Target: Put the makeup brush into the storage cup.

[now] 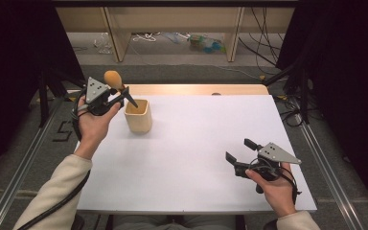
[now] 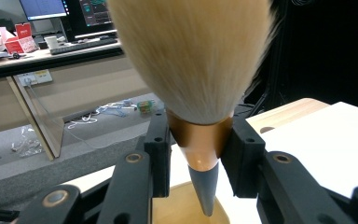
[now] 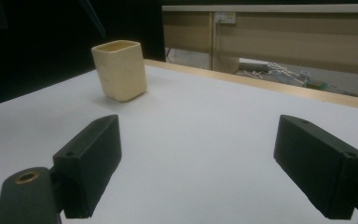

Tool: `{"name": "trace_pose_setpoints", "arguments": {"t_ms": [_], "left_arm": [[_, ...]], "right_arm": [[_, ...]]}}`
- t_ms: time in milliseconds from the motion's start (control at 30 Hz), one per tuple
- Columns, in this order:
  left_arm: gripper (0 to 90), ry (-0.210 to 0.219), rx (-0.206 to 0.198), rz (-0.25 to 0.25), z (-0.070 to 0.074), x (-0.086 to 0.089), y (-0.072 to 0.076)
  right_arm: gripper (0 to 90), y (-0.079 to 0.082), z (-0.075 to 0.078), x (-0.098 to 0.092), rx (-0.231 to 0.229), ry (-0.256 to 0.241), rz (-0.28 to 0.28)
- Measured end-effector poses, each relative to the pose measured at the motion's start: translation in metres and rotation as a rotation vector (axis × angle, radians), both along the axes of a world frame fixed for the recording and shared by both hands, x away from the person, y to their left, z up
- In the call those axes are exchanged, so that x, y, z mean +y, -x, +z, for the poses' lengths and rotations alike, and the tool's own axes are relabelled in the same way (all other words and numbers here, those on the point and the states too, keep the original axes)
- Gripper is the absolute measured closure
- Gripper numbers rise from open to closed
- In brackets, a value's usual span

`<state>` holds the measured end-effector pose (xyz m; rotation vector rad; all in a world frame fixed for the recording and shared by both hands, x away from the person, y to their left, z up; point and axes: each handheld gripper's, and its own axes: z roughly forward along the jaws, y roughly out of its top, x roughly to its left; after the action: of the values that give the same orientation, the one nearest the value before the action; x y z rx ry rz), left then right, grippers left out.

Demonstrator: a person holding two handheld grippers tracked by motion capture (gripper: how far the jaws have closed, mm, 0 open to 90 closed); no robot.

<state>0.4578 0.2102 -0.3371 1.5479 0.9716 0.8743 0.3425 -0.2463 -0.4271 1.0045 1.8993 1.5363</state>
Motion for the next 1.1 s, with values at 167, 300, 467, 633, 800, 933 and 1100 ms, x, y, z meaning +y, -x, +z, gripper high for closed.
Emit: {"name": "trace_pose_setpoints", "arguments": {"t_ms": [167, 300, 467, 633, 800, 933, 1100], "left_arm": [[65.6, -0.001, -0.001, 0.003, 0.000, 0.000, -0.002], [65.5, -0.006, 0.000, 0.004, -0.001, 0.000, -0.003], [65.5, -0.008, 0.001, 0.008, -0.002, -0.001, -0.005], [65.6, -0.011, 0.001, 0.011, -0.002, -0.001, -0.007], [65.6, -0.012, 0.002, 0.012, -0.003, -0.001, -0.008], [65.6, -0.013, 0.003, 0.011, -0.004, -0.002, -0.010], [65.5, -0.017, 0.006, 0.010, -0.004, -0.003, -0.012]], "right_arm": [[15.9, 0.000, 0.000, 0.000, 0.000, 0.001, 0.001], [15.9, 0.000, 0.000, 0.000, 0.004, 0.002, 0.001], [15.9, 0.000, -0.001, 0.001, 0.008, -0.006, 0.003], [15.9, 0.000, 0.000, 0.001, 0.012, -0.004, 0.000], [15.9, 0.000, 0.000, 0.000, 0.012, -0.003, -0.001], [15.9, 0.000, 0.000, 0.000, 0.014, -0.003, 0.001], [15.9, 0.000, 0.000, 0.000, 0.019, -0.004, 0.007]]}}
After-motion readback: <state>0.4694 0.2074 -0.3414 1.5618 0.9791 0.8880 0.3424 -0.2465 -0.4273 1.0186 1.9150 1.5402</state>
